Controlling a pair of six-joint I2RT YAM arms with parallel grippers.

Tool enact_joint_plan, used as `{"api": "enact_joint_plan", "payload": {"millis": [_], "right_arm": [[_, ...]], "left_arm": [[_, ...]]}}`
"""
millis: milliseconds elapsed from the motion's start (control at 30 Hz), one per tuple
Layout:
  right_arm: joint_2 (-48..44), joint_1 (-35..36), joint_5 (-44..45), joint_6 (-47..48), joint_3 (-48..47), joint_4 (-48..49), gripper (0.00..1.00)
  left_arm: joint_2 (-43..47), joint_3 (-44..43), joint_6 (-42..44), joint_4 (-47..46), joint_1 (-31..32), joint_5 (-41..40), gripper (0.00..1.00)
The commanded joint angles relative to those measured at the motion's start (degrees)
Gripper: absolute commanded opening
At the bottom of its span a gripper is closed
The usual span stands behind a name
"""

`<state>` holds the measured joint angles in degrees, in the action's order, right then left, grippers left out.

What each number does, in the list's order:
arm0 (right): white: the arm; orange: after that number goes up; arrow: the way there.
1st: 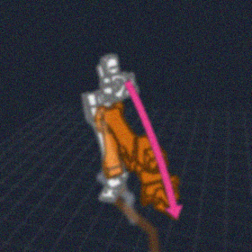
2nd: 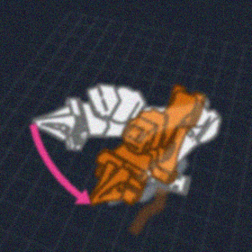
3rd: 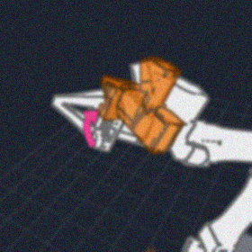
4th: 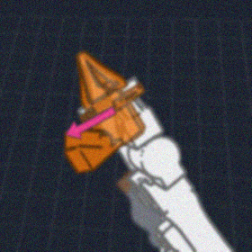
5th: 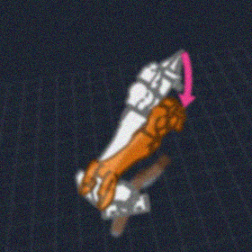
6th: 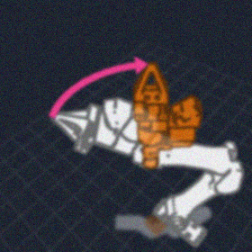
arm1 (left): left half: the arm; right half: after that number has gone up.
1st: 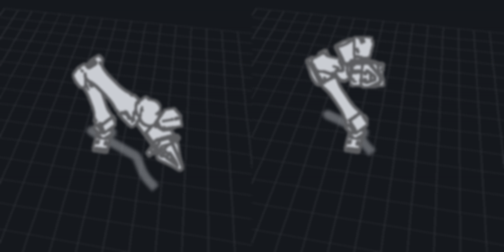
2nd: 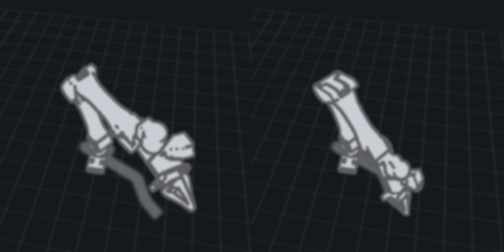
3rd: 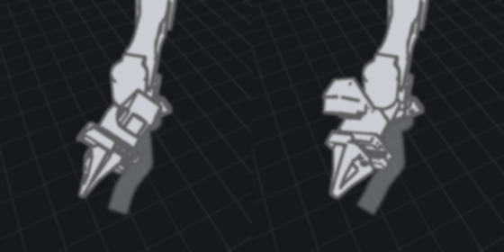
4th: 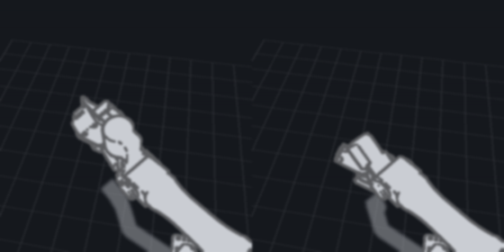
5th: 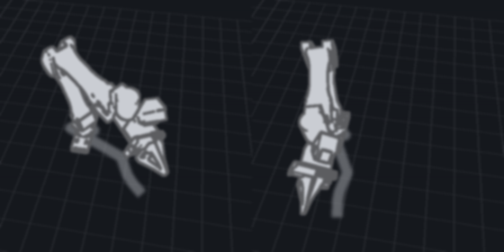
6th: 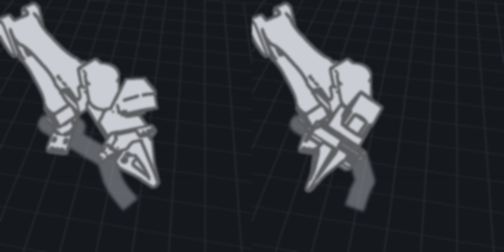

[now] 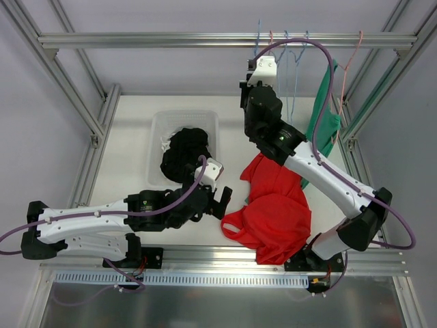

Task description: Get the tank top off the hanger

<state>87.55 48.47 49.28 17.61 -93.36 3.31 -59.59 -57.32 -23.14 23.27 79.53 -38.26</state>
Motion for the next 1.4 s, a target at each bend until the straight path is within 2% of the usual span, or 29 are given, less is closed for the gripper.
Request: {"api": "enact_joint_plan", "payload": {"millis": [0, 367, 433, 533, 600, 733, 767, 833, 867, 900, 933, 1000, 1200, 1367], "right_arm": [[-4.3, -3.5, 3.5, -2.4, 4.4, 8.2, 0.00], [-11.3, -10.7, -1.5, -7.4, 13.3, 6.2, 0.00], [-12.0, -12.1, -5.5, -10.8, 13.6, 3.7, 0.00], [-12.1, -13.5, -11.0, -11.1, 13.1, 1.8, 0.00], [-12.0, -13.8, -12.5, -11.1, 12.3, 0.5, 0.24], [-14.8, -13.8, -13.9, -11.8, 14.2, -0.6, 0.44], [-16.4, -13.9, -14.4, -12.6, 15.0, -1.4, 0.62], [-18.2, -13.8, -15.2, -13.4, 15.7, -2.7, 0.77], [-19.3, -13.8, -15.8, -13.9, 15.9, -3.0, 0.89], [-21.9, -13.7, -16.9, -14.6, 16.4, -4.8, 0.95], [-23.4, -13.5, -17.4, -15.0, 17.5, -6.7, 0.99], [-28.2, -13.3, -19.0, -15.6, 18.4, -9.1, 1.00], [-39.2, -13.3, -22.5, -15.6, 17.9, -32.2, 0.99], [-53.1, -13.3, -28.2, -14.0, 20.7, -41.4, 1.00]], "left_arm": [[0.0, -0.2, -0.7, -1.7, 0.1, -1.0, 0.99], [-1.9, 0.4, -0.3, -3.7, -0.3, 0.4, 0.99], [-2.7, 0.1, -0.3, -4.0, -0.4, 0.6, 0.99], [-3.8, -0.2, -0.5, -4.5, -0.5, 0.9, 0.99], [-4.4, -0.7, -0.5, -4.7, -0.7, 1.3, 0.99], [-7.3, -1.2, -1.2, -5.6, -1.3, 3.2, 0.99], [-7.8, -1.5, -1.5, -6.5, -1.4, 4.9, 0.99], [-9.9, -1.7, -1.6, -7.4, -1.7, 6.7, 0.99], [-10.6, -1.9, -1.6, -8.4, -1.7, 7.4, 0.99], [-11.4, -2.4, -1.5, -9.0, -1.7, 9.0, 0.99], [-13.0, -2.6, -1.2, -9.6, -1.8, 9.9, 0.99], [-14.7, -3.1, 0.3, -12.1, -2.1, 13.5, 0.99], [-23.5, -6.7, 4.5, -16.3, -4.0, 24.4, 0.99], [-37.6, -14.7, 7.9, -15.9, -4.0, 33.8, 0.99]]}}
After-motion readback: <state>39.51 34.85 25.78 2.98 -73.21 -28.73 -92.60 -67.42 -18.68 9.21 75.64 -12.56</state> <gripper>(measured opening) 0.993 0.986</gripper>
